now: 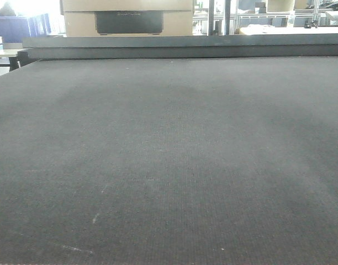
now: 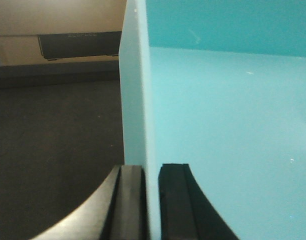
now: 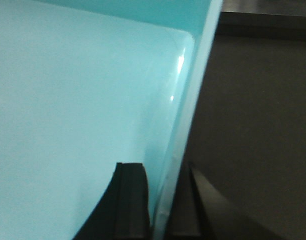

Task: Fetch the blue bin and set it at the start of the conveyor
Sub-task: 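Carry the bin with both grippers up to the grey-topped red table, then lower the held bin with both grippers onto the grey surface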

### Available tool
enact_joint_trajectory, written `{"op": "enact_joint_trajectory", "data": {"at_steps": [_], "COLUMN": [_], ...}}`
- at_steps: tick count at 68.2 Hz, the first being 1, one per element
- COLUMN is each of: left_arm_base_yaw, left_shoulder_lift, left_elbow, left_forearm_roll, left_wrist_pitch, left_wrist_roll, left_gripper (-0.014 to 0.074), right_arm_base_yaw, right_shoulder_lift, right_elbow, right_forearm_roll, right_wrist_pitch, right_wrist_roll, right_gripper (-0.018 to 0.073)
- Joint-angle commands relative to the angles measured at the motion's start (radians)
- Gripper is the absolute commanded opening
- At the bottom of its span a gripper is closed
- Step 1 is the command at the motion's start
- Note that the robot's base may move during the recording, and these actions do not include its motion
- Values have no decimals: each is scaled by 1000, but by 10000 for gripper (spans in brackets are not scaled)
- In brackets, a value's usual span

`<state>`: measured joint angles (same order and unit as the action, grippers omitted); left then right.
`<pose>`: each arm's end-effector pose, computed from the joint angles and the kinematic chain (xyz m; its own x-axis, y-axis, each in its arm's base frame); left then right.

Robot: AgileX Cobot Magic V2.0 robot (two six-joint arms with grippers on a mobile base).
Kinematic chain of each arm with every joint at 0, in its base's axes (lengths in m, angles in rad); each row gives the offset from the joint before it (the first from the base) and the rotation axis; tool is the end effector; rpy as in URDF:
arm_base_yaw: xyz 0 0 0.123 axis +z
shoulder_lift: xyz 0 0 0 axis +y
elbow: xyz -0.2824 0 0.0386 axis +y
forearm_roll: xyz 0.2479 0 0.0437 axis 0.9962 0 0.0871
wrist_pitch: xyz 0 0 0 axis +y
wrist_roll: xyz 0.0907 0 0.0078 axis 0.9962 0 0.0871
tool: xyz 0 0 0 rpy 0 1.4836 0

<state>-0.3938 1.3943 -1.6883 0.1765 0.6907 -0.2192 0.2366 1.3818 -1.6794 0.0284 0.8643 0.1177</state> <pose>0.2804 -0.1054 0.4944 -0.2969 0.0346 -0.9543 0.2591 0.9648 -0.0456 0.2812 0.0698 0.4800 -0.4785 0.0242 -0.8778 -0.1898 0.9731 0.1303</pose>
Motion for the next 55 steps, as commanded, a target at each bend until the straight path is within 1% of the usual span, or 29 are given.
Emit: {"op": "enact_joint_trajectory", "data": {"at_steps": [1, 25, 41, 48, 55], "left_arm_base_yaw": [-11, -11, -11, -11, -11], "left_shoulder_lift": [-15, -15, -15, -15, -15], "left_elbow": [-9, -9, -9, -9, -4], "left_forearm_roll": [-58, -58, -58, -69, -77], "left_wrist_pitch": [-87, -87, -89, -28, 87], "left_wrist_roll": [-2, -2, -2, -2, -2], "left_gripper": [-111, -111, -111, -111, -111], "right_arm_base_yaw": [8, 8, 8, 8, 8], "right_shoulder_lift": [-7, -7, -7, -8, -8], "right_elbow": [-5, -5, -5, -5, -5], "right_forearm_roll": [33, 33, 35, 39, 48], "right_wrist_pitch": [-51, -51, -100, -68, 34], "right_wrist_roll": [-26, -26, -26, -26, -26], "right_gripper": [-153, -153, -153, -153, -153]}}
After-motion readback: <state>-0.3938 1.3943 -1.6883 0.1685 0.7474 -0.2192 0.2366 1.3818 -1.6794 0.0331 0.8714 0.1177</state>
